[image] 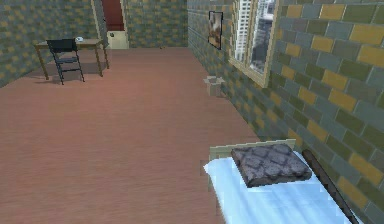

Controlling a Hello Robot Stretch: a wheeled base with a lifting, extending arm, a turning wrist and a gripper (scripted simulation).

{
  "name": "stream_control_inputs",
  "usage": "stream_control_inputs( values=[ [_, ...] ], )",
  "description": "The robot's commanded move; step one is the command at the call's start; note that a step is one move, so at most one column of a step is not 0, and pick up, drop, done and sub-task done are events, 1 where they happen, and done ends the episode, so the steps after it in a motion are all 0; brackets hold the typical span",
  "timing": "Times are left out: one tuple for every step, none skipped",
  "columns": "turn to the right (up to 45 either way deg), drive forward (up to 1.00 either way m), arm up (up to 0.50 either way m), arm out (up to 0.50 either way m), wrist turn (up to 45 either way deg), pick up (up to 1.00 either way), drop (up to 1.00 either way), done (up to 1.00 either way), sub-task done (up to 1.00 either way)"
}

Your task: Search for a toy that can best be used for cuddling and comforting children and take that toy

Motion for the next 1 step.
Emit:
stream_control_inputs(
  values=[
    [0.0, 0.00, 0.00, 0.00, 42.0, 0.00, 0.00, 0.00, 0.00]
  ],
)
